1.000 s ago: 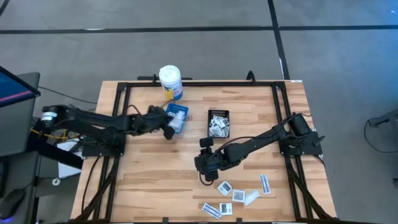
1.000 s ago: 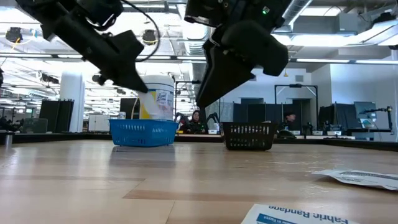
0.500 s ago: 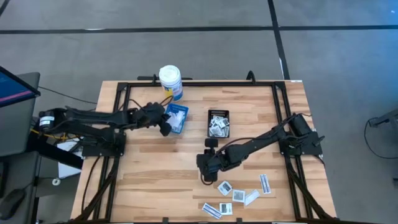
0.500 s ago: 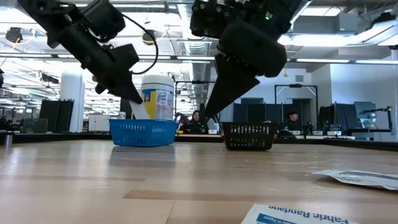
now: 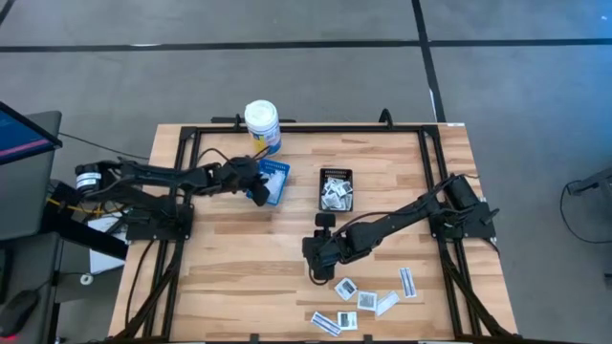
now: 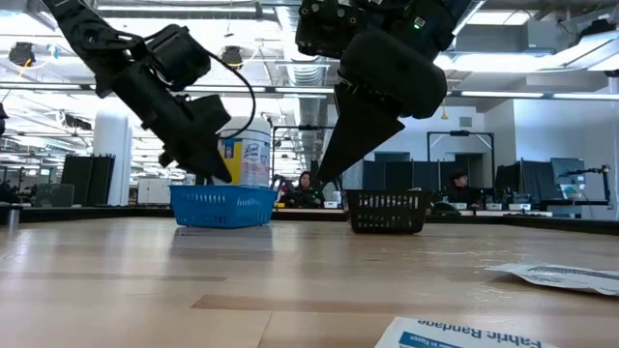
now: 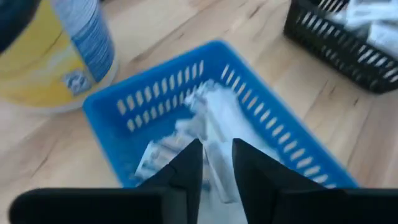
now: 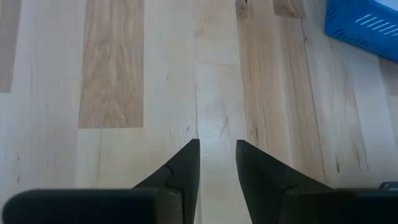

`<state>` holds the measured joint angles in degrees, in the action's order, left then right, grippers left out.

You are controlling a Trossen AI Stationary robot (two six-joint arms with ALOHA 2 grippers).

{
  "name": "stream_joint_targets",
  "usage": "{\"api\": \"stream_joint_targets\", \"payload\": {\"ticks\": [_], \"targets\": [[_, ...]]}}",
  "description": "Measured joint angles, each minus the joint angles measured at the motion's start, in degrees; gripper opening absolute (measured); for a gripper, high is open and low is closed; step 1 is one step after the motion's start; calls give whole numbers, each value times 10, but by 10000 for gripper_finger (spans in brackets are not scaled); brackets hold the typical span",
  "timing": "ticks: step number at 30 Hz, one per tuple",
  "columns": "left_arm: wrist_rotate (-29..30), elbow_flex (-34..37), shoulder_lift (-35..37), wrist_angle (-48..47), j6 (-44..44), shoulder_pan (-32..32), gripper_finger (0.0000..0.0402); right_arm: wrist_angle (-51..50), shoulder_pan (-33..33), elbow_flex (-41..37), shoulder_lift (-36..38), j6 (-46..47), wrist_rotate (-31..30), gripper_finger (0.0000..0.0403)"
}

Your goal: Pick & Place First Aid Supplies

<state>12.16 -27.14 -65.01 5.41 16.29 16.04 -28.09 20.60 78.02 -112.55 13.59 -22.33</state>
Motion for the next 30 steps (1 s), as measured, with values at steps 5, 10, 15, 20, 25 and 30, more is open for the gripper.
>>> {"api": "stream_joint_targets", "payload": {"ticks": [5,10,15,20,25,30], "targets": [[-3,0,-7,47,-13,-15,103,0,0,0,0,-2,0,98],[41,0,15,51,-25,-19,108,-1,-1,0,0,-6,0,98],[54,0,46,51,-23,-19,108,-1,-1,0,0,-6,-1,98],[27,0,76,50,-8,-29,108,-1,-1,0,0,-6,0,98],[-51,0,87,57,-6,-56,108,-1,0,0,0,13,18,98],[-65,0,88,95,-6,-83,108,-10,17,5,4,42,107,98]]}}
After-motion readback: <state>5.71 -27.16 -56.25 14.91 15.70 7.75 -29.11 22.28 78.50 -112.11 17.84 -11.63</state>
